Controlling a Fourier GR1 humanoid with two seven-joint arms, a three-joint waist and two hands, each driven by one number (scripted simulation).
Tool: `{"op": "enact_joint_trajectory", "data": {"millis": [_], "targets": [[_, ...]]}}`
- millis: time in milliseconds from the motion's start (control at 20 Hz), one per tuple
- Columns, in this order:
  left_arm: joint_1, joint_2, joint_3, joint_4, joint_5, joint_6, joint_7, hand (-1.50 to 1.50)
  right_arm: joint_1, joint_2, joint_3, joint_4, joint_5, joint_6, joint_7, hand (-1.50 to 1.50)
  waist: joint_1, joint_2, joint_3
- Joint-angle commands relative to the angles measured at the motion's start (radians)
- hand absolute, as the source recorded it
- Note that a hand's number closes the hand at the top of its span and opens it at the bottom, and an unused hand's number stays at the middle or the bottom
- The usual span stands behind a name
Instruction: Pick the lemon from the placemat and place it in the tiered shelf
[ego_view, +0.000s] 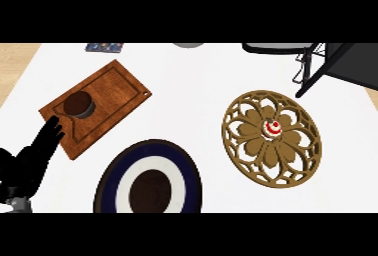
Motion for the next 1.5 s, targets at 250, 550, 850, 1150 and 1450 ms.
{"op": "enact_joint_trajectory", "data": {"millis": [250, 550, 850, 1150, 1450], "targets": [[0.009, 0.000, 0.020, 0.026, 0.009, -0.028, -0.025, 0.00, -0.158, -0.077, 0.153, 0.260, 0.132, -0.114, -0.072, 1.50, 0.007, 0.002, 0.000], [-0.066, 0.016, 0.026, 0.040, 0.001, -0.026, -0.001, 0.00, -0.226, -0.110, 0.222, 0.507, 0.256, -0.230, -0.195, 1.50, 0.014, 0.006, 0.000], [-0.027, -0.018, -0.002, -0.003, -0.036, 0.007, 0.013, 0.00, -0.313, -0.125, 0.231, 0.775, 0.316, -0.338, -0.344, 1.50, 0.019, 0.006, 0.001], [-0.050, -0.003, 0.026, 0.049, -0.018, -0.019, -0.013, 0.00, -0.385, -0.108, 0.200, 0.988, 0.316, -0.421, -0.436, 1.50, 0.015, 0.007, 0.001], [-0.088, 0.015, 0.041, 0.061, -0.009, -0.027, 0.002, 0.00, -0.465, -0.115, 0.172, 1.188, 0.363, -0.541, -0.391, 1.50, 0.027, 0.015, 0.001]]}}
